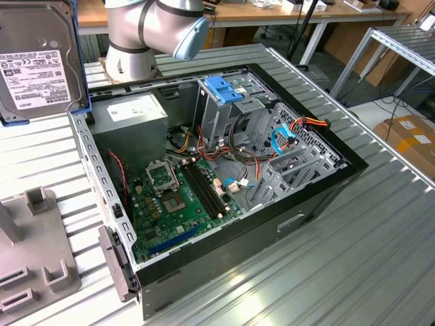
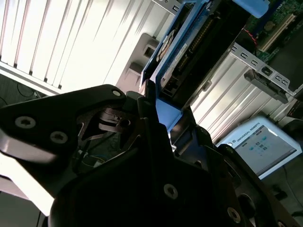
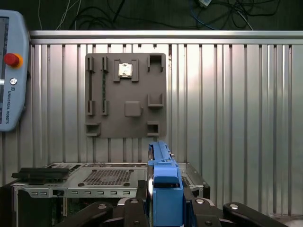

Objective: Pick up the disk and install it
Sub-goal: 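Pick up the disk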

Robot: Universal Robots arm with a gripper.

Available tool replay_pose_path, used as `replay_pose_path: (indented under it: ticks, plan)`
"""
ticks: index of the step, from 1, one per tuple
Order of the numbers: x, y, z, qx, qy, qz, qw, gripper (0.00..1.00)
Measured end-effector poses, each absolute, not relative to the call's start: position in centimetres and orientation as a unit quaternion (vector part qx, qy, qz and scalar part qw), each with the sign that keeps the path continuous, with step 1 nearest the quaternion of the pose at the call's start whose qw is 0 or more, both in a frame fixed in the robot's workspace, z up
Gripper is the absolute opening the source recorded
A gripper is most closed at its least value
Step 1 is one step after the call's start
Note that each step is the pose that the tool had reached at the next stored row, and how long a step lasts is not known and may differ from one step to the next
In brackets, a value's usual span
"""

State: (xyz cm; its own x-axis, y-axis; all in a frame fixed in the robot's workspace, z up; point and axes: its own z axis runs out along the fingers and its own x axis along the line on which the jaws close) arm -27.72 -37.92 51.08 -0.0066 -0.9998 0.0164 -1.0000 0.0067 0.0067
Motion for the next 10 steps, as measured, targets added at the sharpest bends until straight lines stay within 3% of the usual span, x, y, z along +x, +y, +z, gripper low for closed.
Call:
replay_pose_path:
  ticks: [10]
  plan:
    - [-24.9, -37.9, 51.1, 0.705, -0.709, 0.003, 0.008, 0.36]
